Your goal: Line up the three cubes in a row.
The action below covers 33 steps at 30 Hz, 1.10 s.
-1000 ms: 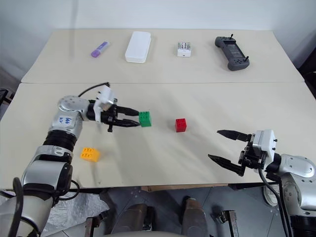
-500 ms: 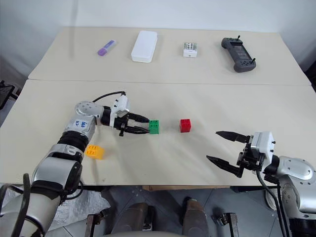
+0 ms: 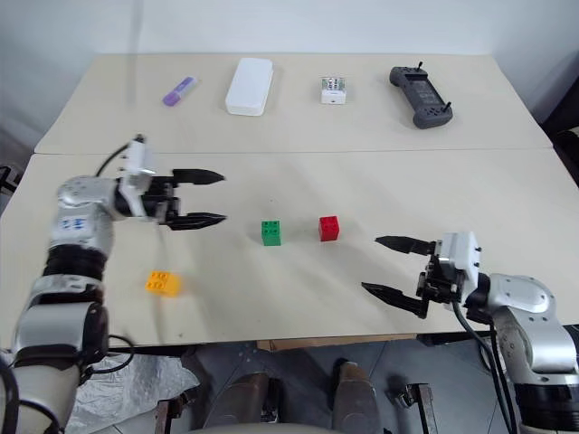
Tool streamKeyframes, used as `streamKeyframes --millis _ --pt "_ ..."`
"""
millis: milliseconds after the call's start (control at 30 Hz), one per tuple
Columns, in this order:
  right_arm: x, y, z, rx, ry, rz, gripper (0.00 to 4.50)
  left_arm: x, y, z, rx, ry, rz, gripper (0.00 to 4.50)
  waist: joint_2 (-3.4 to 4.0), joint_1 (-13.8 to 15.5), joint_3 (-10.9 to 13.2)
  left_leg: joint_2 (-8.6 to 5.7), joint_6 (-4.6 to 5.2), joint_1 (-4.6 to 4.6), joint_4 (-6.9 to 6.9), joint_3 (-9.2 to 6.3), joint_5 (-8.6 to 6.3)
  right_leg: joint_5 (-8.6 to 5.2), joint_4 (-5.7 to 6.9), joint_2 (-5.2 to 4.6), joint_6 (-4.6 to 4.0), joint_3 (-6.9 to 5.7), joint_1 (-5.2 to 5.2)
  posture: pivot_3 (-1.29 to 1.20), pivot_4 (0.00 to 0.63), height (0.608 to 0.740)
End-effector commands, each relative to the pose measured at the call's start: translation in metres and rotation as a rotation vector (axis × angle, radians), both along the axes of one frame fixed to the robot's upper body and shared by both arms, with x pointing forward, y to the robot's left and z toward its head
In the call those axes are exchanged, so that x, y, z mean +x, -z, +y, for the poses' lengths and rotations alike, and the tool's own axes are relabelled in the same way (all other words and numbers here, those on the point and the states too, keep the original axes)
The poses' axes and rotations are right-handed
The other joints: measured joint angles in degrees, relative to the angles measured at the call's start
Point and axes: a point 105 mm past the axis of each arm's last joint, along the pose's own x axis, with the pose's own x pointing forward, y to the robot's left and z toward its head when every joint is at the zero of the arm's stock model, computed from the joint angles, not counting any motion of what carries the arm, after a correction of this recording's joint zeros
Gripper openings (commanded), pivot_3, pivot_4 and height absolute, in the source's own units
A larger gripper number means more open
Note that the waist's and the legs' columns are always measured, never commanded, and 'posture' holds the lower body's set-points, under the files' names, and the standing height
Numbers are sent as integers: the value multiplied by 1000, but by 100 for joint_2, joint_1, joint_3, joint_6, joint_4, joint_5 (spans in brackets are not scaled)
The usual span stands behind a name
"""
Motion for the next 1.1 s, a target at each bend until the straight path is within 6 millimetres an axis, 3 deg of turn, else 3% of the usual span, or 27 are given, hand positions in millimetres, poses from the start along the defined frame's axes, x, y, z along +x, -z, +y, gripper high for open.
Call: streamKeyframes --millis 33,200,367,467,567,700,833,900,1000,1100 --pt "-1 -13 14 49 -60 -30 4500 -10 -7 33 -73 -146 -43 4466 0 18 0 -1 0 -1 1 -4 0 0 1 -1 0 -1 0 0 150 740" --pt "0 -24 52 82 -202 -92 4500 -58 26 106 -117 -477 32 4466 1 -12 1 -2 -7 -2 5 -18 -9 -1 3 -3 -3 1 -1 0 150 740" --pt "-4 -25 83 87 -311 -109 4500 -109 53 140 -175 -710 93 4466 1 38 1 -1 -14 -6 6 -35 -14 -3 2 -9 -11 1 -1 0 150 740" --pt "-6 -26 94 96 -341 -125 4500 -138 75 148 -166 -803 160 4466 4 28 1 -5 -17 -6 6 -42 -18 -1 -2 -14 -19 7 3 0 150 740" --pt "-7 -22 91 71 -344 -151 4500 -158 78 143 -152 -817 155 4466 1 34 0 -4 -22 -6 4 -48 -24 -2 -1 -13 -23 8 4 0 150 740" --pt "-4 -19 79 37 -320 -180 4500 -160 70 123 -109 -724 121 4466 -1 59 -1 -2 -24 -6 5 -49 -29 -3 -5 -13 -25 9 5 0 150 740" --pt "0 -13 63 -11 -293 -186 4500 -151 67 95 1 -535 102 4466 2 28 -1 -2 -27 -3 5 -45 -31 -3 -4 -10 -26 6 6 0 150 740" --pt "0 -7 55 -55 -296 -172 4500 -136 68 83 63 -439 89 4466 5 10 0 -2 -26 -2 1 -37 -32 -3 -4 -5 -26 2 2 0 150 740" --pt "0 -1 47 -83 -289 -152 4500 -113 68 75 113 -338 82 4466 8 40 0 0 -22 -2 1 -34 -29 -4 0 -1 -28 -11 2 0 150 740" --pt "0 -1 46 -85 -276 -152 4500 -106 75 68 201 -209 102 4466 12 -18 -2 -1 -21 2 0 -22 -28 -4 4 0 -28 -7 -1 0 150 740"
